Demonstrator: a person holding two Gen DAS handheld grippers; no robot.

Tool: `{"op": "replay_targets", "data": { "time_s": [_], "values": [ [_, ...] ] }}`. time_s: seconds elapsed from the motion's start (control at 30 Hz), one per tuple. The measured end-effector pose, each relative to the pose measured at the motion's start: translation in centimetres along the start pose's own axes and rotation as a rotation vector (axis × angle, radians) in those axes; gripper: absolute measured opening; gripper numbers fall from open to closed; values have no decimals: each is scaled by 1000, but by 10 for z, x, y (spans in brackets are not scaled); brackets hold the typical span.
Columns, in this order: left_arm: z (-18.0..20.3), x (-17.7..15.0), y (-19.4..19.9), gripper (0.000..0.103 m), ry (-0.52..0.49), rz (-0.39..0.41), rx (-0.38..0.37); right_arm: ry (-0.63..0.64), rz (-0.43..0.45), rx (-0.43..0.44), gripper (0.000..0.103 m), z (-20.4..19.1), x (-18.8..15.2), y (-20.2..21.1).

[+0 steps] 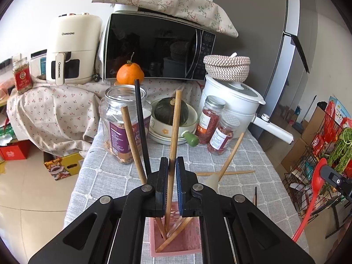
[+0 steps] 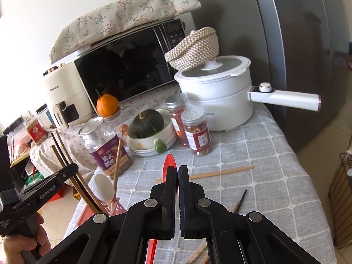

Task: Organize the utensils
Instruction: 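Carry the wooden chopstick with the left tool while the right tool carries the red spoon to the holder, then open the left tool over the holder while the right tool drops the red spoon in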

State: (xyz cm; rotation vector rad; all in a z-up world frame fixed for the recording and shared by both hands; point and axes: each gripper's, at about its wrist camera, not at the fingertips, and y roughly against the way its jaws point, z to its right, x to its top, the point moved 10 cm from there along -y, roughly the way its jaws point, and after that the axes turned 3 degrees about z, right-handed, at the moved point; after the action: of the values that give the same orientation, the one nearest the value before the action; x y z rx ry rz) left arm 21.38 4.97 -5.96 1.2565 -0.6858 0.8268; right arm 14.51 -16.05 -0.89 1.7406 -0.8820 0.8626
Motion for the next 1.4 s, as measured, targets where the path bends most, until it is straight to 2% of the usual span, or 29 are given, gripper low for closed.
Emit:
{"op": "replay_targets", "data": {
  "time_s": [0.07,0.13,0.2,0.27,0.4,0.6,0.9,1.17,1.4],
  "values": [
    [1,-1,3,11,9,-23,-10,-2,19,1,1,-4,3,-1],
    [1,-3,9,22,15,-46,-17,-9,40,4,1,-9,8,-2],
    [-1,-5,17,44,13,-60,-15,-15,63,6,1,-16,12,-3],
    [-5,-7,26,52,5,-76,-5,-22,86,7,1,-22,16,-4],
    [-22,-19,38,58,-2,-145,48,-25,136,-5,1,-38,24,-7],
    [-46,-42,38,60,16,-235,67,-32,208,-25,1,-61,32,-15],
    [-72,-57,35,61,16,-282,99,-13,292,-84,1,-85,36,-31],
    [-76,-65,30,61,13,-308,97,97,286,-166,1,-95,17,-54],
    [-67,-68,27,61,-10,-318,89,96,196,-115,3,-99,-2,-70]
  ]
}}
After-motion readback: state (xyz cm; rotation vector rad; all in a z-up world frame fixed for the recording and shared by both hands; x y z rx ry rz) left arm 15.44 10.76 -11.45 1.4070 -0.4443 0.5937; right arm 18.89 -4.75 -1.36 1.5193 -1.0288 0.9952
